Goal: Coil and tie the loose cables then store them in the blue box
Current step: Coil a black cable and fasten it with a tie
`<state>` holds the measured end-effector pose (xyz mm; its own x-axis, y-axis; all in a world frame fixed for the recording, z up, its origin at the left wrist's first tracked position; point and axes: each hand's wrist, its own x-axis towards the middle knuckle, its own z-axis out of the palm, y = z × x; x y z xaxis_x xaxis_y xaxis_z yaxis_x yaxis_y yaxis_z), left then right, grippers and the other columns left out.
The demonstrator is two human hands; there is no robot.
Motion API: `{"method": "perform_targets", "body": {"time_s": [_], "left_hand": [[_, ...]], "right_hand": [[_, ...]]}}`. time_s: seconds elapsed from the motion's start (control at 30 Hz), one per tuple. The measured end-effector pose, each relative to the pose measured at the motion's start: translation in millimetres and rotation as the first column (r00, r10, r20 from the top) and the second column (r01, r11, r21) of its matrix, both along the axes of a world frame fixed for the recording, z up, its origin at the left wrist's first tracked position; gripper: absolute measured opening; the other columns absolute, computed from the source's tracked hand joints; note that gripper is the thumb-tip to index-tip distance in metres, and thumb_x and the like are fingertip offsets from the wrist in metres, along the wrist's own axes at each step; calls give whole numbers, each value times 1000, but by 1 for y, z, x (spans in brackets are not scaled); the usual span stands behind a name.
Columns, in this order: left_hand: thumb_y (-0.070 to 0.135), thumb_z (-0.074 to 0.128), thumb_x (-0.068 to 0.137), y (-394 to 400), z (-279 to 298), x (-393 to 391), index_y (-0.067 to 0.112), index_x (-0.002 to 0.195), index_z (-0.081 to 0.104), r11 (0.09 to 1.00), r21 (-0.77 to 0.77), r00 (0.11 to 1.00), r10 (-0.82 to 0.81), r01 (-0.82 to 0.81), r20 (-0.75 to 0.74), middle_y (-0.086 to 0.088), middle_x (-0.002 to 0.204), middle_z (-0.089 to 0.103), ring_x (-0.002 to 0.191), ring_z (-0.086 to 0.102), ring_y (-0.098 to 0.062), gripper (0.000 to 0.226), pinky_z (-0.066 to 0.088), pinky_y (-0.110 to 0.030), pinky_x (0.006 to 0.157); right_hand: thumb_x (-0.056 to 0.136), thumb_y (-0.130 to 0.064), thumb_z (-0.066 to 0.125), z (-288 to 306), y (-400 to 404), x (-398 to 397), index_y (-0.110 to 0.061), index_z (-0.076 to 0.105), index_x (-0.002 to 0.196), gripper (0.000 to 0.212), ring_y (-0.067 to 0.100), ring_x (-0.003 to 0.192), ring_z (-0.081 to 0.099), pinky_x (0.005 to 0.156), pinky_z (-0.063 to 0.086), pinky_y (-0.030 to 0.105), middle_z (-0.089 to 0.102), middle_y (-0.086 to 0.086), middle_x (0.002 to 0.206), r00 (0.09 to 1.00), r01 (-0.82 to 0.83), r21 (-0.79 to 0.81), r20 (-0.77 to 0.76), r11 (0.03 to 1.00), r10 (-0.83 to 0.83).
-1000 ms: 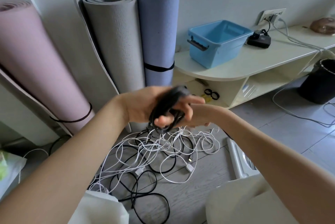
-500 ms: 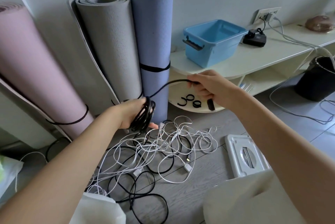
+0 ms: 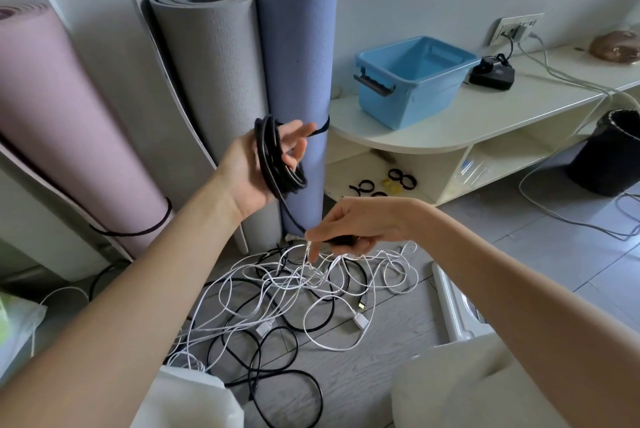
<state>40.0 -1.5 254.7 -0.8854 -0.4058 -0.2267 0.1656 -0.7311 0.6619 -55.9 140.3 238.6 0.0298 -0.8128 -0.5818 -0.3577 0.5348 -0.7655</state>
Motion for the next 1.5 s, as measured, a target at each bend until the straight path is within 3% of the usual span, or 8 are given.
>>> {"method": "perform_targets", "body": {"time_s": [0.13, 0.3, 0.6, 0.77, 0.87, 1.17, 1.33, 1.5], "left_hand": [[14, 35, 91, 0, -1, 4, -7, 127, 51, 862, -18, 857, -506, 507, -103, -18, 102, 67, 53, 58, -13, 45, 44, -18, 46], [43, 28, 98, 0, -3, 0, -9, 138, 32, 661, -42, 621, -724, 749, -301, -18, 78, 54, 44, 38, -13, 65, 37, -24, 43], [31, 28, 89, -8, -4, 7, -13, 115, 58, 641, -73, 592, -741, 764, -317, -9, 53, 37, 45, 37, -18, 58, 42, -30, 65], [30, 31, 89, -9, -14, 10, -14, 113, 58, 611, -19, 578, -759, 792, -301, -13, 50, 49, 46, 37, -19, 56, 42, -32, 92], [28, 37, 92, 0, -18, 13, -17, 118, 52, 590, 8, 559, -760, 807, -331, -22, 62, 63, 39, 28, -15, 54, 41, -31, 94], [51, 25, 94, 17, -18, 12, -11, 123, 53, 493, -46, 458, -834, 869, -308, -4, 41, 40, 43, 18, -13, 74, 42, -23, 90], [66, 45, 81, 8, -24, 7, -19, 114, 54, 599, 92, 591, -732, 795, -340, -12, 46, 49, 56, 62, -21, 92, 46, -28, 89], [36, 77, 63, 16, -17, 8, 9, 75, 54, 872, -69, 867, -469, 485, 170, 7, 46, 45, 30, 37, -1, 38, 50, -16, 54]], "right_hand": [[85, -26, 66, 0, 3, -12, -8, 67, 77, 19, 8, 41, 25, 45, 20, 18, 37, -6, 44, 978, 196, -51, -67, 979, -199], [82, 4, 62, -7, 5, -24, -11, 60, 56, 30, 4, 40, 37, 40, 33, 11, 44, -3, 47, 876, 457, -171, 254, 873, -409], [83, 7, 55, -1, -1, -30, -16, 66, 43, 48, 4, 52, 50, 58, 44, 14, 59, -8, 50, 756, 622, -378, 518, 685, -400], [84, -11, 61, 0, -4, -24, -16, 71, 91, 13, 7, 92, 61, 89, 43, 26, 69, -4, 99, 853, 521, -593, 383, 614, -353], [80, -27, 61, -1, -4, -21, -7, 60, 115, 40, 16, 130, 42, 111, 31, 33, 49, 8, 136, 887, 455, -620, 381, 639, -261], [84, -32, 51, 8, -1, -13, -17, 55, 115, 35, 16, 96, 59, 89, 46, 27, 64, 2, 103, 866, 407, -502, 477, 764, -148], [71, -52, 70, 2, -7, -17, -14, 62, 109, 54, 31, 97, 39, 80, 31, 39, 47, 16, 108, 822, 531, -442, 475, 723, -313], [99, -17, 42, -2, -9, -23, -13, 52, 77, 24, 4, 43, 41, 40, 30, 14, 48, -9, 47, 810, 559, -484, 147, 673, -567]]}}
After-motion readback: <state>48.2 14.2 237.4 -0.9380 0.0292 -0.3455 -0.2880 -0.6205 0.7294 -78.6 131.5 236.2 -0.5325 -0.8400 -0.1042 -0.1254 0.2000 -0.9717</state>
